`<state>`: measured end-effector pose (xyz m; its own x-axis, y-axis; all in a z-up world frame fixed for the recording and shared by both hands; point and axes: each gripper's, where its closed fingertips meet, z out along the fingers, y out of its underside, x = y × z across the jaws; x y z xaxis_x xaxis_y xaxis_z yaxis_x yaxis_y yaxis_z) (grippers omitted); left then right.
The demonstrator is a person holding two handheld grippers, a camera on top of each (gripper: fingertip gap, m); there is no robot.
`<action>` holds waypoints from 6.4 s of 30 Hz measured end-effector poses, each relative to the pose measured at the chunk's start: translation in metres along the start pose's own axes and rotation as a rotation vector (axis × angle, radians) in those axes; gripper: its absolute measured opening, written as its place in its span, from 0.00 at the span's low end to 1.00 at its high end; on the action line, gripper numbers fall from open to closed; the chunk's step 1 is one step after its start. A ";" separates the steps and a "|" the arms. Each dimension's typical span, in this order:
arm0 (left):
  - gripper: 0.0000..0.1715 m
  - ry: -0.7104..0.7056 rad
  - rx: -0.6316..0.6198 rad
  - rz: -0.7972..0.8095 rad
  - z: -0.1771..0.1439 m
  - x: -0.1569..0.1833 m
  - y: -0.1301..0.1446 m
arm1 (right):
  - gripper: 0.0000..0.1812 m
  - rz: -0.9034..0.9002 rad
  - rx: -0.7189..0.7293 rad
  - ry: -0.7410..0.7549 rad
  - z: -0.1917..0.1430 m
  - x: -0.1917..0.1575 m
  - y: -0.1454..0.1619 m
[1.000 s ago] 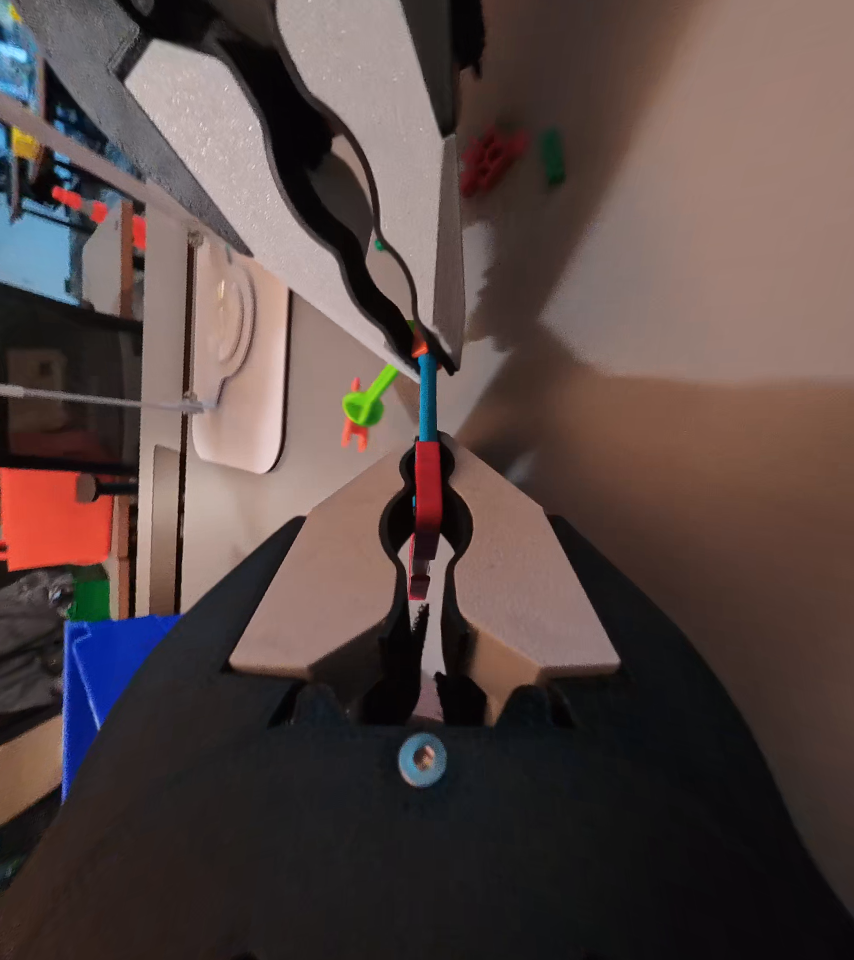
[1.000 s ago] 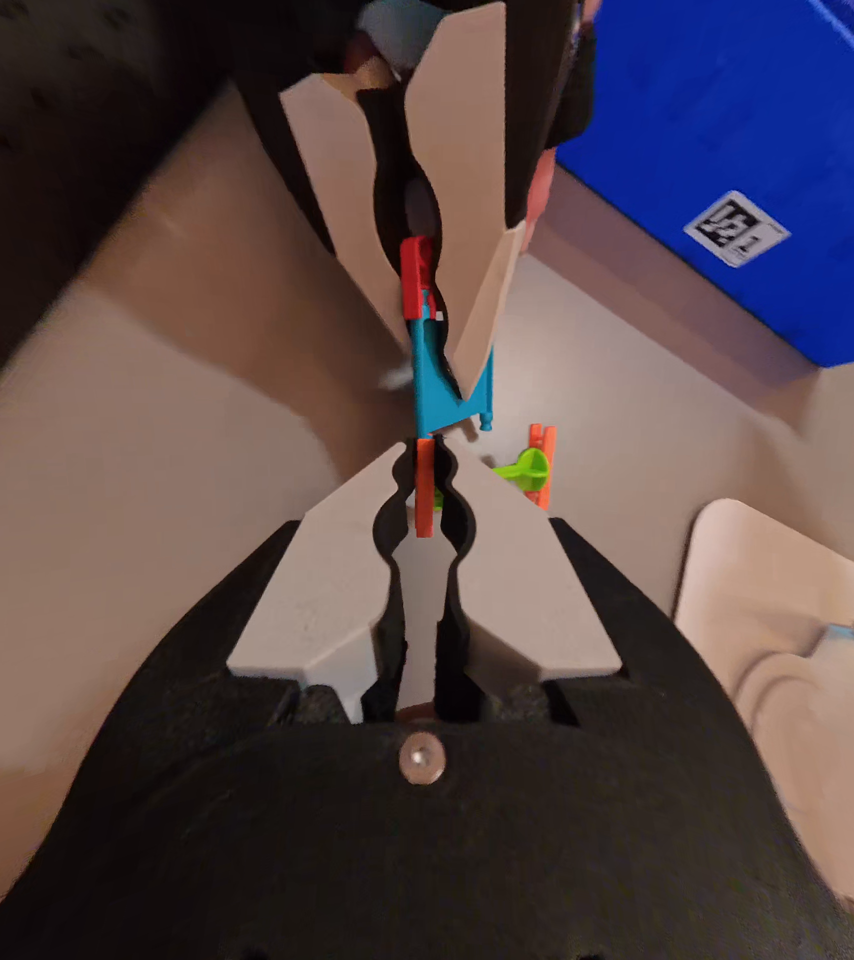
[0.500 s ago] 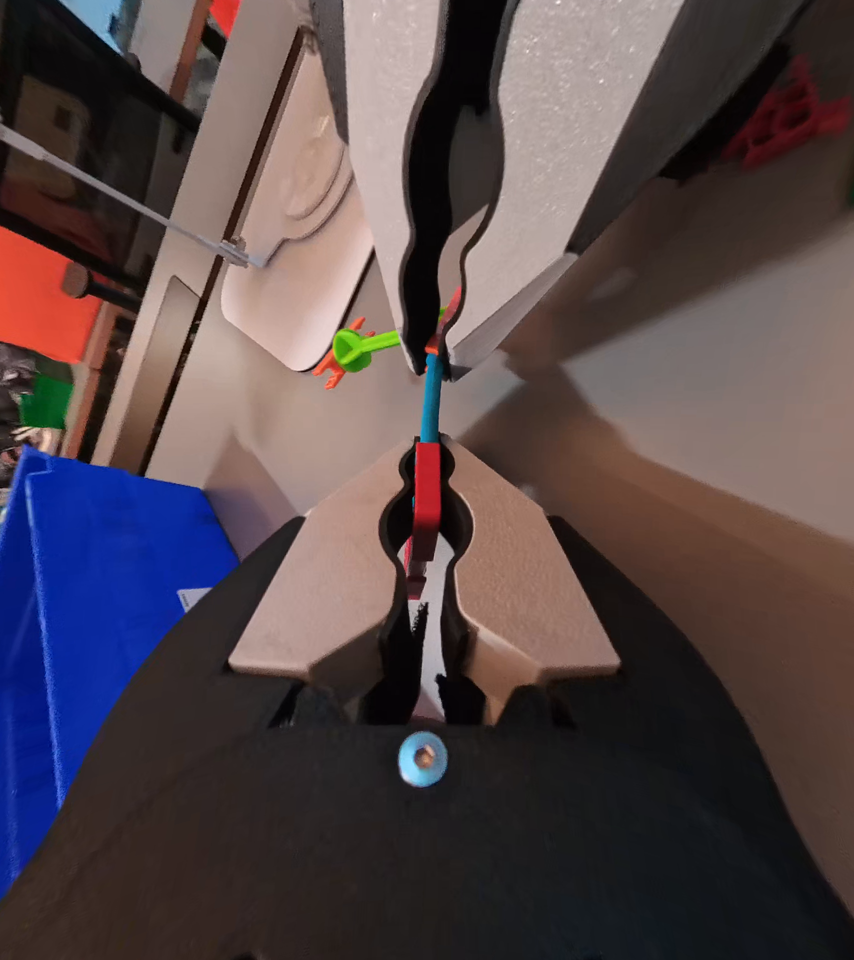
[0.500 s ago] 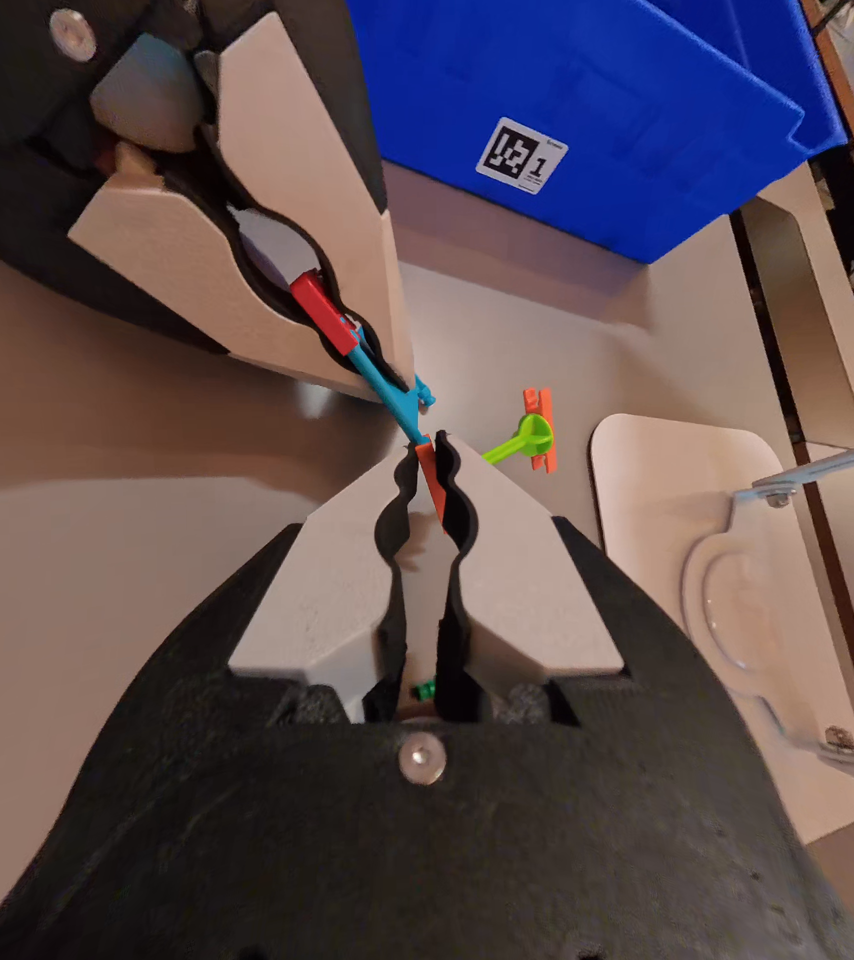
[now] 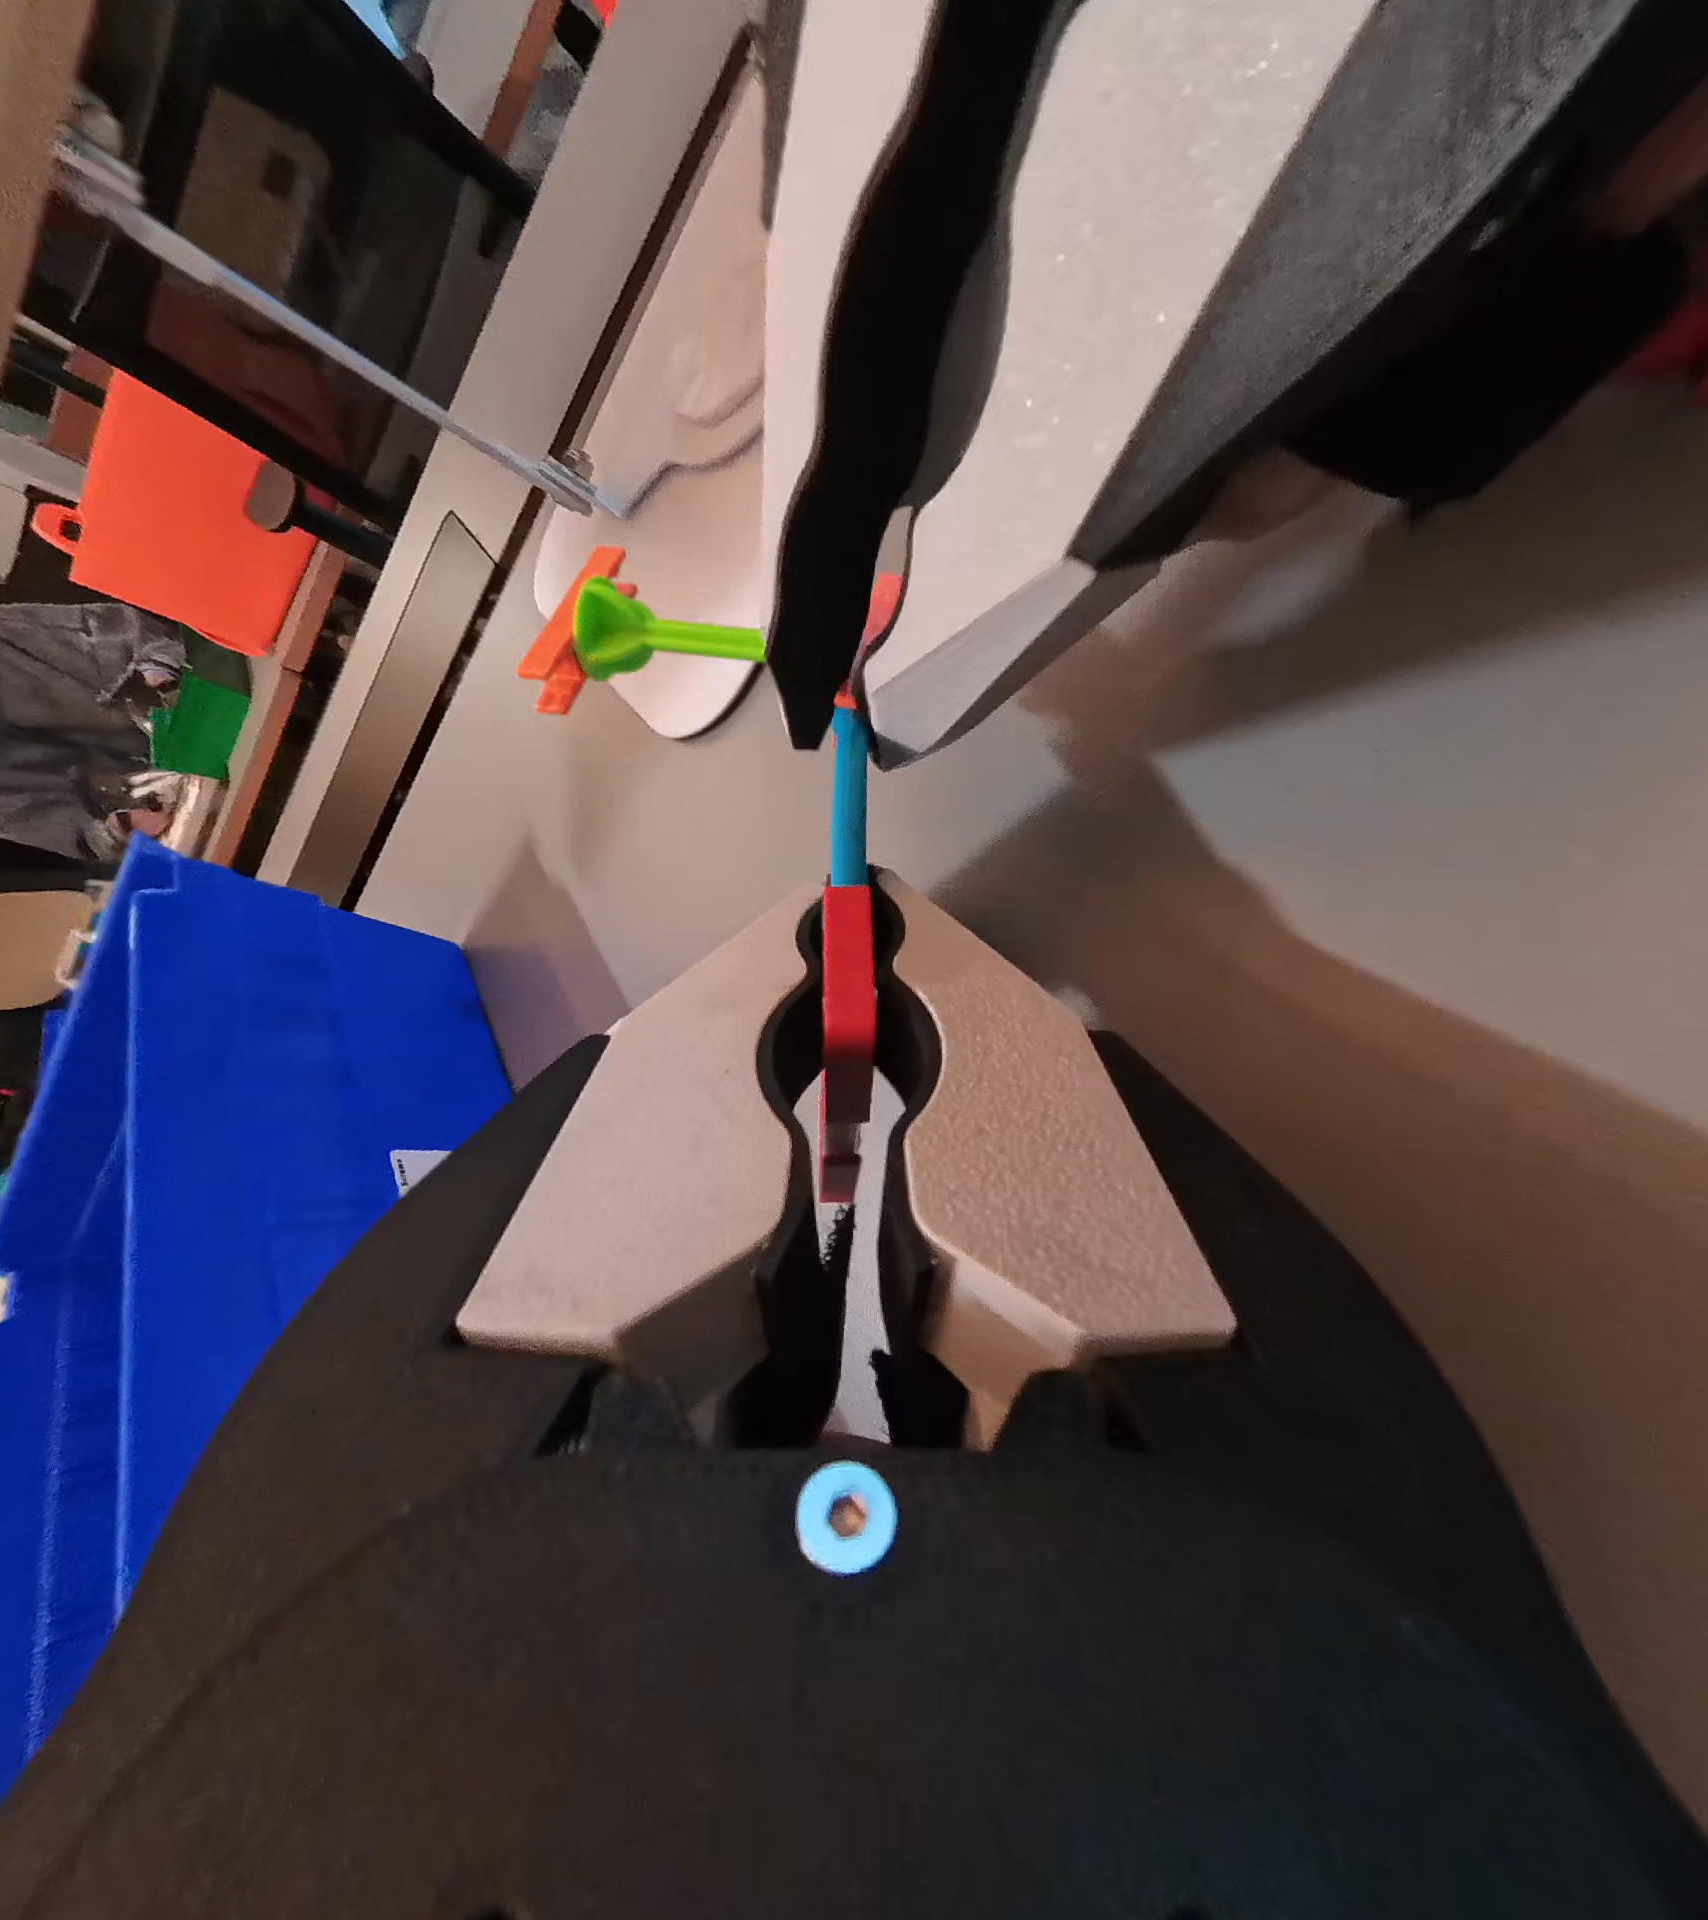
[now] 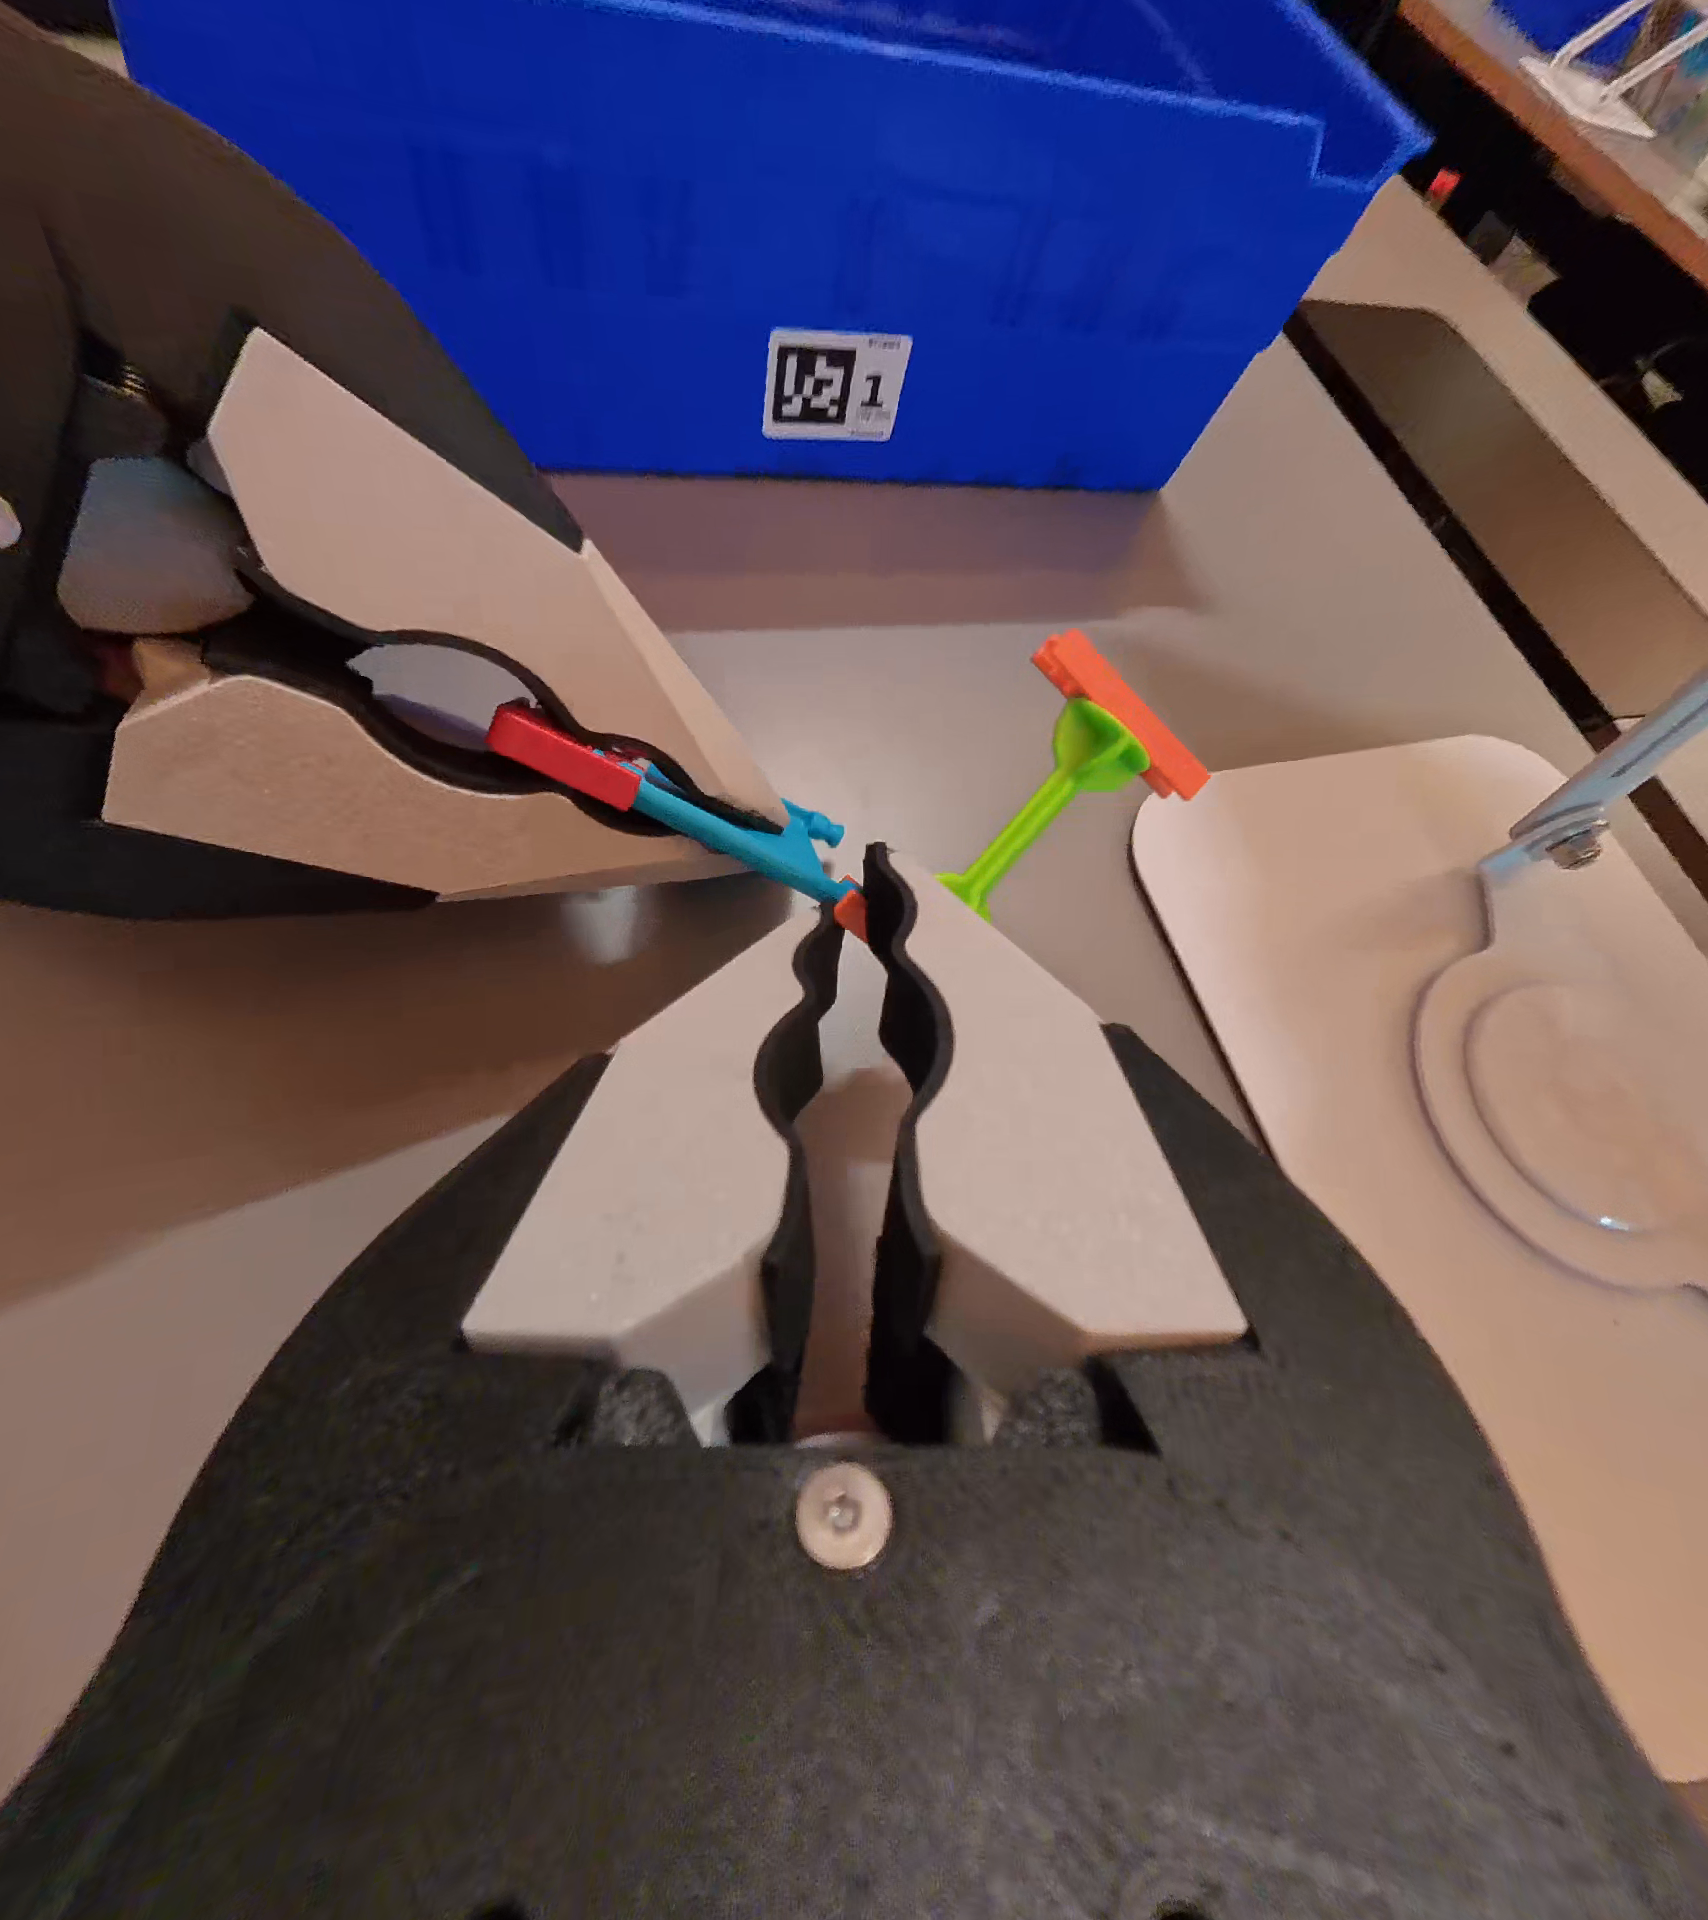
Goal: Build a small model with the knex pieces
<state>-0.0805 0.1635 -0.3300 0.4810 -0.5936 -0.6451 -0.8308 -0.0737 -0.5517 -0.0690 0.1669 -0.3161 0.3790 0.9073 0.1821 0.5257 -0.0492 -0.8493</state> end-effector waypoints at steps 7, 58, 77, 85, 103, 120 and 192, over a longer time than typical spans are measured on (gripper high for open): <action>0.00 0.099 0.060 0.054 -0.003 0.007 -0.003 | 0.16 -0.388 -0.018 -0.048 -0.015 -0.009 -0.004; 0.00 -0.117 -0.036 -0.071 0.023 -0.003 -0.028 | 0.04 0.065 -0.125 0.169 0.000 0.053 0.032; 0.00 -0.133 0.145 -0.201 0.024 -0.017 -0.062 | 0.04 0.334 0.053 0.040 -0.013 0.059 0.009; 0.00 0.142 0.241 -0.317 -0.003 -0.023 -0.054 | 0.05 0.139 0.011 -0.096 -0.029 0.050 -0.002; 0.00 0.351 0.110 -0.258 -0.013 0.005 -0.015 | 0.06 -0.689 -0.339 -0.384 -0.040 -0.051 0.057; 0.00 0.183 0.111 -0.092 -0.009 0.004 -0.021 | 0.04 -0.550 -0.381 -0.461 -0.040 -0.071 0.056; 0.00 0.358 0.322 -0.567 -0.030 -0.036 -0.037 | 0.23 -0.105 -0.422 -0.385 -0.028 -0.069 0.038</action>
<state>-0.0753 0.1632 -0.2706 0.6453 -0.7632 -0.0335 -0.3321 -0.2407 -0.9120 -0.0534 0.0906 -0.3473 0.0460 0.9989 -0.0059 0.8337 -0.0416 -0.5506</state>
